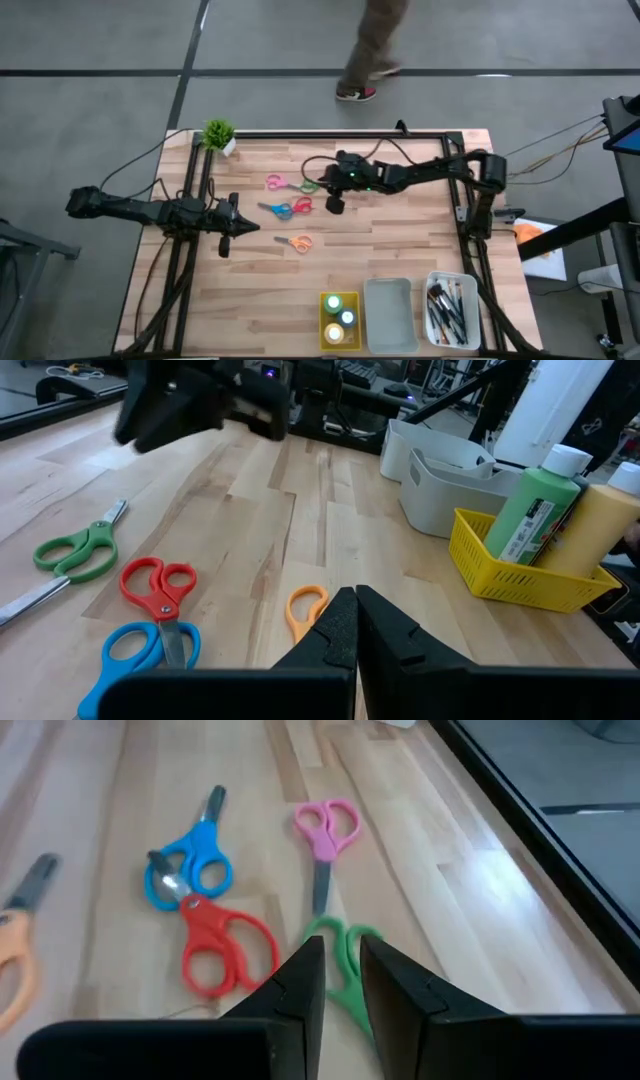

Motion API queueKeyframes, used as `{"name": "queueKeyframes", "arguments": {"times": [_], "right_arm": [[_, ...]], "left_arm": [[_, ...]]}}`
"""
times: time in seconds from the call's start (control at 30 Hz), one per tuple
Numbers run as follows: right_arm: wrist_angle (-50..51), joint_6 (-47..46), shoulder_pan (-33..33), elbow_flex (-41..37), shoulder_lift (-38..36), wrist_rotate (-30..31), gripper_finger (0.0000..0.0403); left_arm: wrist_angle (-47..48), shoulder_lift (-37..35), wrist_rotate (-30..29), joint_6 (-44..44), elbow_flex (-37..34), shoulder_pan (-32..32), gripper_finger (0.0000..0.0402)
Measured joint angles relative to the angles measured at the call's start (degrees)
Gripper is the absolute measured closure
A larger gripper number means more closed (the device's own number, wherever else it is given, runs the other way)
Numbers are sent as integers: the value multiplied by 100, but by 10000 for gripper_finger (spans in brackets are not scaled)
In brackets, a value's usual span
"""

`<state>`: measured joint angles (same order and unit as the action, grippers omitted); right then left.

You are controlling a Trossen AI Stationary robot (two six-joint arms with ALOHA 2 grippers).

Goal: Pick & Place Paint Supplies
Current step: Put the red scissors into the gray bin

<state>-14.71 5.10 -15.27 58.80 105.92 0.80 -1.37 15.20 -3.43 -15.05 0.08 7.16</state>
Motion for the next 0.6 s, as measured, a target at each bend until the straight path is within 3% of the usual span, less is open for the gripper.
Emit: {"name": "queueKeyframes", "arguments": {"times": [0.5, 0.6], "right_arm": [[1496, 90, -2, 1754, 1526, -213, 339], [1794, 108, 37, 2026, 1730, 61, 339]], "left_arm": [[-1, 2, 0, 0, 0, 0, 402], [0, 2, -1, 0, 0, -2, 402]]}}
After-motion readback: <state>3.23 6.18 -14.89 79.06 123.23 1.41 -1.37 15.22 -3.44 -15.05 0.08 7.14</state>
